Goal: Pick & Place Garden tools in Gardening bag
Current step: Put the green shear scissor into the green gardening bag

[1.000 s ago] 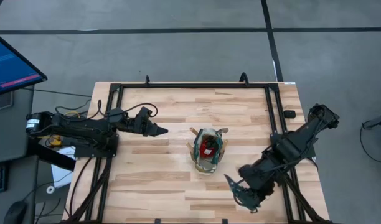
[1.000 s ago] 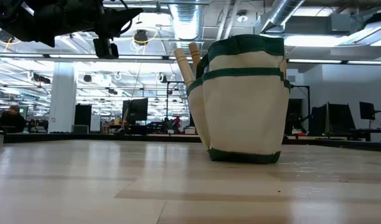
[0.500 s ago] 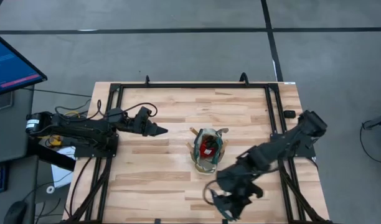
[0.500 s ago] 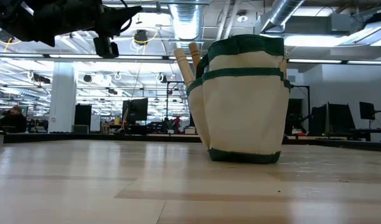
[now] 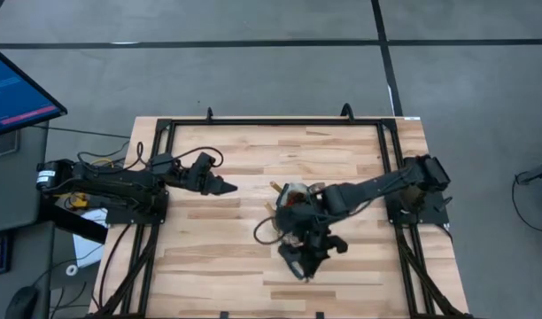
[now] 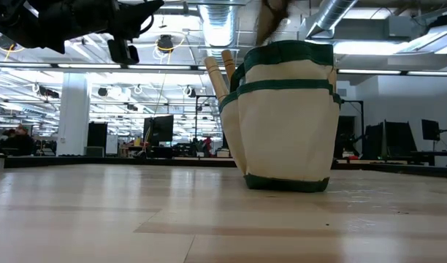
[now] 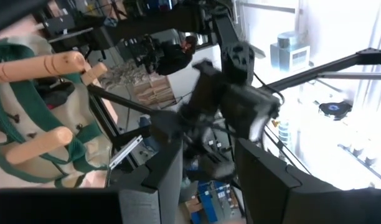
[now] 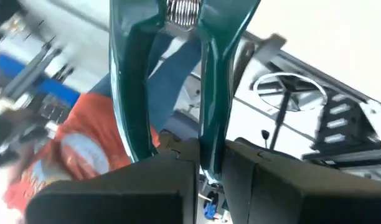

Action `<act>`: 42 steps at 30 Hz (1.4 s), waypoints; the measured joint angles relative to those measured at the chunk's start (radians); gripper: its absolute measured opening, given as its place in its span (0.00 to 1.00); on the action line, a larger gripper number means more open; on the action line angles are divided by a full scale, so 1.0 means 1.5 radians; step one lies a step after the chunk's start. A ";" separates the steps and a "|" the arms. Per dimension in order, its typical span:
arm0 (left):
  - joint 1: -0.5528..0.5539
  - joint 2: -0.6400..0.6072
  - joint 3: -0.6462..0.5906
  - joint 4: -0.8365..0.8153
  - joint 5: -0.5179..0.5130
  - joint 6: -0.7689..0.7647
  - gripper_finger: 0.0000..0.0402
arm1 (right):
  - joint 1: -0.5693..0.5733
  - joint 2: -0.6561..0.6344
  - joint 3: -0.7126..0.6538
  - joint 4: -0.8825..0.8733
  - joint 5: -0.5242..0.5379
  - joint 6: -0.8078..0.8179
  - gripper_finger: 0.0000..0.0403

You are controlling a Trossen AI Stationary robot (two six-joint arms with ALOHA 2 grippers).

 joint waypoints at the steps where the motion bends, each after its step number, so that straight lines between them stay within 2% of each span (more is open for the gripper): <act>1: 0.000 0.000 0.000 0.000 0.003 0.000 0.36 | -0.006 0.000 -0.001 -0.020 -0.002 -0.004 0.08; 8: 0.000 0.000 0.000 0.000 0.008 0.000 0.36 | -0.022 0.000 0.001 -0.073 -0.016 -0.026 0.08; 16: 0.000 0.000 0.000 0.000 0.011 0.000 0.36 | 0.001 0.010 0.001 0.067 -0.036 0.031 0.08; 23: 0.000 0.000 0.000 0.000 0.010 0.001 0.36 | 0.014 0.026 0.001 0.006 -0.045 0.023 0.08; 32: 0.000 0.000 0.000 -0.001 0.023 0.002 0.36 | -0.033 0.043 0.002 0.001 -0.054 -0.023 0.08; 42: 0.000 0.000 0.000 0.000 0.023 0.002 0.36 | -0.043 0.043 0.001 -0.094 -0.110 -0.060 0.08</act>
